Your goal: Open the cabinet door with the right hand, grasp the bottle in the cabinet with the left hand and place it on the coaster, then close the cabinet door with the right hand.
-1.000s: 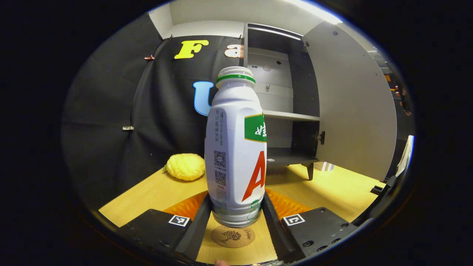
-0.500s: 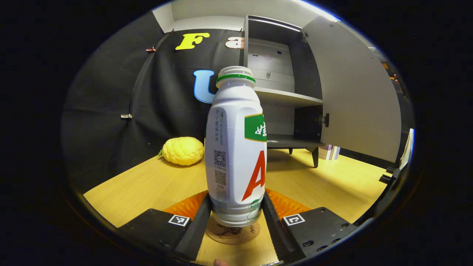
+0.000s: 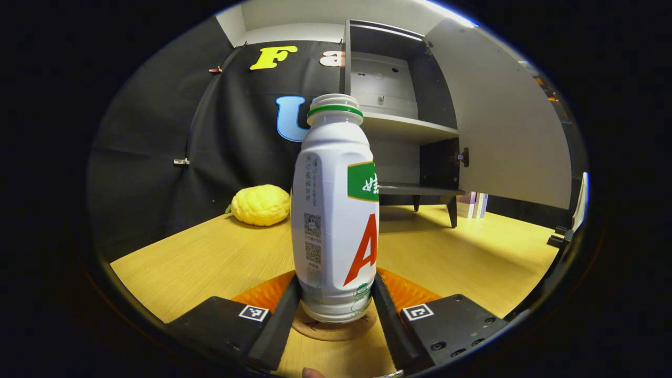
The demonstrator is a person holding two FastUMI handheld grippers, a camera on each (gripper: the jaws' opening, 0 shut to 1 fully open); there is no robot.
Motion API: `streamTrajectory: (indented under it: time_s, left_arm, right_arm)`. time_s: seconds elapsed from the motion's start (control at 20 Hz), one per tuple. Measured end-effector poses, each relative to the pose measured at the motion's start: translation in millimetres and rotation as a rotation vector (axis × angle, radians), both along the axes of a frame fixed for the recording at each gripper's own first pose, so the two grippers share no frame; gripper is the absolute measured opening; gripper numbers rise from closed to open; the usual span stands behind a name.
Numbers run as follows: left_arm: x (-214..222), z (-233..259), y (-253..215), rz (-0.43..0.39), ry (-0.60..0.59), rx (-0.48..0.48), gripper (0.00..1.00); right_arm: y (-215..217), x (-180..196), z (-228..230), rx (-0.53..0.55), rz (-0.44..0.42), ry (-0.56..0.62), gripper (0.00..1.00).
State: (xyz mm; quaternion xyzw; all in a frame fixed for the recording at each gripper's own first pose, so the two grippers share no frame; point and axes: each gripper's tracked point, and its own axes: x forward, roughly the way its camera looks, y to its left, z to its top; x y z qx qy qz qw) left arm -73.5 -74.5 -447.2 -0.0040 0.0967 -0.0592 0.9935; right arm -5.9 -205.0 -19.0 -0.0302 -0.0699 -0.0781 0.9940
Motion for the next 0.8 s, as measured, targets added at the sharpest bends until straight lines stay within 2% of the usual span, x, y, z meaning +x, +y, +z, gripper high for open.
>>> streamTrajectory:
  time_s: [0.45,0.6,0.75,0.8]
  left_arm:
    - [0.4,-14.6,4.7,0.031,-0.006,0.03,0.81]
    - [-6.0,-19.3,4.8,0.03,0.017,0.038,0.83]
    - [-15.2,-18.5,11.1,0.054,0.029,0.023,0.96]
    - [-18.1,-16.2,13.8,0.063,0.032,0.016,0.96]
  right_arm:
    - [1.1,4.4,1.4,-0.007,0.009,0.014,0.97]
    - [2.5,9.9,-4.4,0.022,0.015,0.031,0.97]
    - [4.3,14.5,-6.4,0.027,0.026,0.043,0.97]
    - [5.4,15.9,-7.1,0.027,0.027,0.049,0.97]
